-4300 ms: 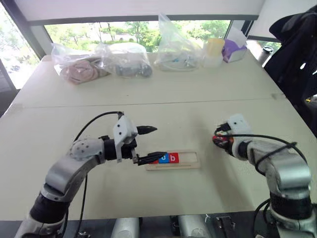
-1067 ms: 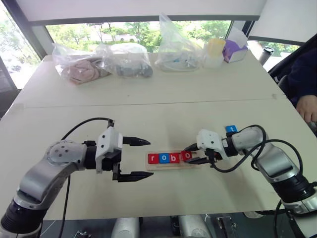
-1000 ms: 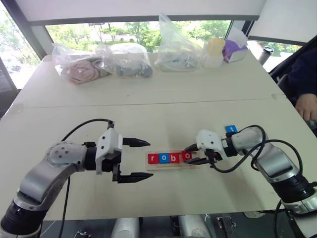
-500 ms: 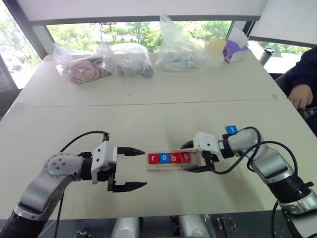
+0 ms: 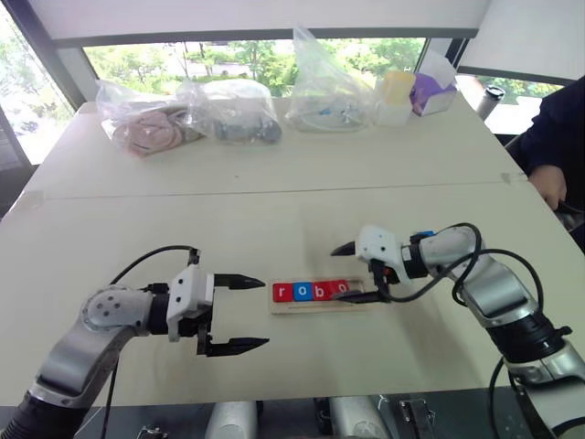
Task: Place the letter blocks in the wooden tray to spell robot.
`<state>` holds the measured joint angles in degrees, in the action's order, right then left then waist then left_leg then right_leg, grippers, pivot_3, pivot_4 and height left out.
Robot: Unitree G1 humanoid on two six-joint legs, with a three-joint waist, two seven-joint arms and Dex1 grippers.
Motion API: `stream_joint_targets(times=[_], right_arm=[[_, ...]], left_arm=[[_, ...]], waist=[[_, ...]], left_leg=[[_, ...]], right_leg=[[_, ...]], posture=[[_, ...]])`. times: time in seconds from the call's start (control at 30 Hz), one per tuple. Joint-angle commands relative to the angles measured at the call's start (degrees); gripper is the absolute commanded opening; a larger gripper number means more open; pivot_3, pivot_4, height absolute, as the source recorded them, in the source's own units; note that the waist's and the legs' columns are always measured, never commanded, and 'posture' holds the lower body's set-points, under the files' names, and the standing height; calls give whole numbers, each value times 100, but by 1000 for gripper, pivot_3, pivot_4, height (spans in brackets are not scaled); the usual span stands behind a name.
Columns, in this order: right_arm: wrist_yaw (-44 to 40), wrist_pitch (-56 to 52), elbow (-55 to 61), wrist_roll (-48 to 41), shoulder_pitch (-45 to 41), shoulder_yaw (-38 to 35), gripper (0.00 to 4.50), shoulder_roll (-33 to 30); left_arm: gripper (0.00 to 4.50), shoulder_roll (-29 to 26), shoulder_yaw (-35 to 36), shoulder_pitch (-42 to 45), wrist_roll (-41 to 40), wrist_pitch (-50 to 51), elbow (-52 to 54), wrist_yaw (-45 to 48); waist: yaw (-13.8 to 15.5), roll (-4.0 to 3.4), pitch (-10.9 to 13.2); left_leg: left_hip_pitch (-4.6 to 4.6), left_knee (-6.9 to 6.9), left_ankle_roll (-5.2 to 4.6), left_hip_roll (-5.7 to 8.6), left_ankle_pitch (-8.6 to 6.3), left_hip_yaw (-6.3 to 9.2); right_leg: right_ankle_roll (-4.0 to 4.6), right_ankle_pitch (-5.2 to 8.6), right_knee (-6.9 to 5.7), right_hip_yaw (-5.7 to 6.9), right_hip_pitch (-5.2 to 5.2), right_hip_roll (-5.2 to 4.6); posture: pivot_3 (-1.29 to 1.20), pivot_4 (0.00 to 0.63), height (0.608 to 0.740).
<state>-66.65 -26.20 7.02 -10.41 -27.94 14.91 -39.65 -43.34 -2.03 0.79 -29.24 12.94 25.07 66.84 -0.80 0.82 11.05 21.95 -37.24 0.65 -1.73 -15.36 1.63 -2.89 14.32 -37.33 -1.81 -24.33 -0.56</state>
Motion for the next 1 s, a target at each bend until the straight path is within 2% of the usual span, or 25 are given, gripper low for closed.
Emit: stream_joint_targets(times=[0.03, 0.63, 0.9, 1.0], right_arm=[[59, -92, 112, -117, -78, -90, 4450, 56], [207, 966, -540, 629, -33, 164, 4450, -21], [253, -274, 3, -258, -188, -609, 4450, -21], [581, -1210, 283, -905, -209, -1343, 4450, 15]], left_arm=[[4500, -18, -22, 188, -123, 222, 279, -103], [4500, 10, -124, 1012, -410, 1281, 708, -548], [4500, 46, -169, 1295, -516, 1566, 758, -659], [4500, 69, -184, 1360, -536, 1642, 786, -686]], waist=[[14, 0, 0], [-5, 1, 0], [-4, 1, 0], [1, 0, 0]], left_leg=[[2, 0, 0, 1, 0, 0], [2, 0, 0, 1, 0, 1], [3, 0, 0, 1, 0, 1], [3, 0, 0, 1, 0, 3]], right_leg=[[-3, -1, 0, 0, 0, -1], [-14, -8, 1, 0, 0, 0], [-15, -9, 0, 0, 0, 0], [-15, -9, 0, 0, 0, 0]], posture=[[0, 150, 739], [0, 150, 739], [0, 150, 739], [0, 150, 739]])
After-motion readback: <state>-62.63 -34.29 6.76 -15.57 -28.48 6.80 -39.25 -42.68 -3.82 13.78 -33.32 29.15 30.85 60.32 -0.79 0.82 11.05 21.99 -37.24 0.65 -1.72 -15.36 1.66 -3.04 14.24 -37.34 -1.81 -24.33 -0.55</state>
